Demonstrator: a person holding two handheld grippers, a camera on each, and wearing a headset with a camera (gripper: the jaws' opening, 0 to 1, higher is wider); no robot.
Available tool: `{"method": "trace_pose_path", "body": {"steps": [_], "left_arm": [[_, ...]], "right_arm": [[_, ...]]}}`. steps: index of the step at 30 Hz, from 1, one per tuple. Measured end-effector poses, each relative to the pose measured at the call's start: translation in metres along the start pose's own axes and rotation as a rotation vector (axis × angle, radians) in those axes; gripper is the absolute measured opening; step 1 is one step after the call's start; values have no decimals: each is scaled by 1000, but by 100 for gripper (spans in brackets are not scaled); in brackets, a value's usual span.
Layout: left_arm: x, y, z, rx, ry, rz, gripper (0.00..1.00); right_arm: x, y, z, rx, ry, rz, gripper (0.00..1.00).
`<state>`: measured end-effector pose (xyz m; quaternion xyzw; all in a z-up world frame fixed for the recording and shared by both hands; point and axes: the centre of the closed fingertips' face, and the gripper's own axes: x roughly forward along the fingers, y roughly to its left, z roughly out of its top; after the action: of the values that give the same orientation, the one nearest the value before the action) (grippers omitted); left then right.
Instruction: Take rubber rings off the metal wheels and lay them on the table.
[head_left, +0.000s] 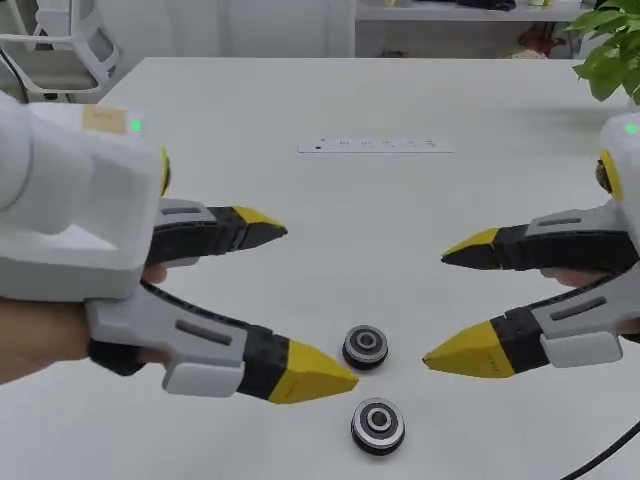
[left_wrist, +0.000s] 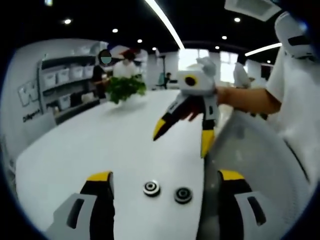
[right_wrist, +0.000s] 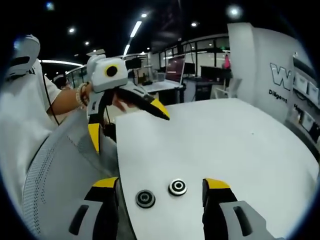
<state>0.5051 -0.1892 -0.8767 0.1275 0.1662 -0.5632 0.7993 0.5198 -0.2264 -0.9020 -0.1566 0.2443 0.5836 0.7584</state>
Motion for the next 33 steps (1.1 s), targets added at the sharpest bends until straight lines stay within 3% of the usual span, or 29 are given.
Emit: {"method": "trace_pose_path", "body": {"steps": [4, 7, 9, 11, 12, 15, 19, 21, 23, 25, 30, 33], "left_arm": [[16, -5, 1, 21, -29, -37, 78], [23, -5, -5, 26, -38, -48, 73], [28, -5, -17, 3, -17, -69, 70], [33, -2, -27, -79, -22, -65, 69], [34, 0, -29, -97, -30, -60, 69], [36, 2, -42, -39, 1, -56, 66], [40, -4, -52, -31, 10, -64, 59], [42, -6, -62, 30, 57, -69, 54], [45, -9, -68, 78, 78, -68, 49], [49, -15, -72, 79, 91, -91, 45], [55, -15, -69, 62, 70, -100, 37], [60, -18, -75, 65, 85, -119, 34]], "right_arm": [[11, 6, -3, -19, 1, 42, 62], [19, 11, -15, -6, 18, 81, 59], [24, 15, -22, 33, 12, 105, 55], [29, 20, -31, 73, -3, 122, 51], [31, 23, -38, 70, 18, 137, 49], [35, 24, -53, 35, 76, 136, 45], [42, 32, -71, 27, 131, 172, 42], [46, 36, -79, 7, 165, 183, 39], [50, 34, -85, -9, 186, 171, 36], [53, 31, -88, -12, 189, 158, 32], [60, 29, -96, -36, 214, 138, 28], [61, 27, -96, -31, 204, 132, 26]]}}
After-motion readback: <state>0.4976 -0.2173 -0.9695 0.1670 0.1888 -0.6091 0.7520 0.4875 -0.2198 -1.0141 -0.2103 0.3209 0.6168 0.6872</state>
